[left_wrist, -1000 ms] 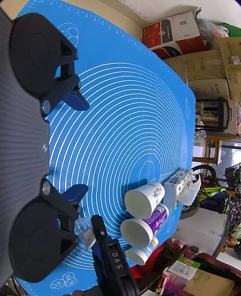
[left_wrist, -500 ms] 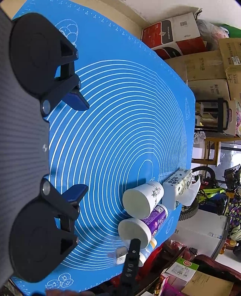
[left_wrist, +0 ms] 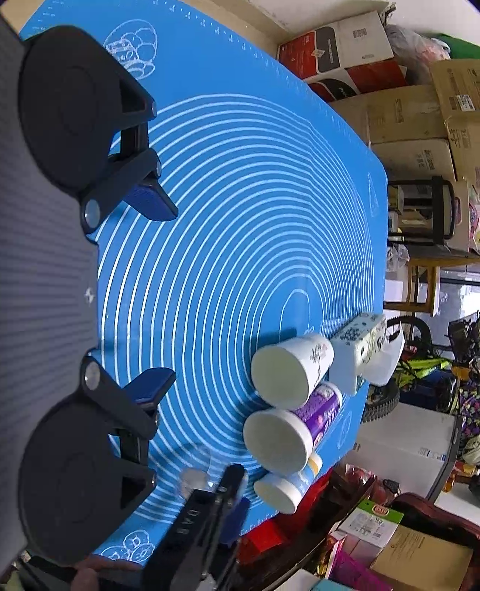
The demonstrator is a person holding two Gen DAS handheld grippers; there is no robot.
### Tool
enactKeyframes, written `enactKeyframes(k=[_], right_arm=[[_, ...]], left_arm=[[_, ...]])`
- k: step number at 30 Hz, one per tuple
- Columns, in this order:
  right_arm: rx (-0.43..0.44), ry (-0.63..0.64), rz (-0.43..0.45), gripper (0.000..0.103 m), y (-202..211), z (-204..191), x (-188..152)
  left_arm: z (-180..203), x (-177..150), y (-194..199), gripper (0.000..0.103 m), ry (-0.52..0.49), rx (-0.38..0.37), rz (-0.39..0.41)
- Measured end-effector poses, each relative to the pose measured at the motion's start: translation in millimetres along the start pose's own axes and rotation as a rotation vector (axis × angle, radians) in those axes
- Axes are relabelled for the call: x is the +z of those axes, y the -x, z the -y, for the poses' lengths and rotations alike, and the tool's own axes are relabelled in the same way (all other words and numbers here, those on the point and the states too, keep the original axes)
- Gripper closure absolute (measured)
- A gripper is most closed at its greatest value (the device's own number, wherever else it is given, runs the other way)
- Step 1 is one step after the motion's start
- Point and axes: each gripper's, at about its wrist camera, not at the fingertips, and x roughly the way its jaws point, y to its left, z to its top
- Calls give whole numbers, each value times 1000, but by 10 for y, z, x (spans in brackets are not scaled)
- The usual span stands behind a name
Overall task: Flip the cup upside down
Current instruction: 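Grasp the clear cup with the right tool while the left tool releases it, then lower the clear cup upside down onto the mat and open the right tool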
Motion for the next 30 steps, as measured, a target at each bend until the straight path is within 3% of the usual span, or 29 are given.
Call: enactKeyframes(k=[8,9,11,17,30], right_arm=[[30,-38,-39,54,65,80,-81],[29,-36,-42,43,76,84,-86],[39,-44,-43,33,125,122,-85],[30,-53,-68,19,453,195,-100],[31,-78,-170,17,949,337,-469]], left_arm=[[161,-83,39,17,-34,-25,10],[178,-94,57,17,-38,-30,14],[205,-108,89,17,-47,-33,23],[335,-174,167,17,-78,-27,37],[549,-390,290,17,-120,-74,22]])
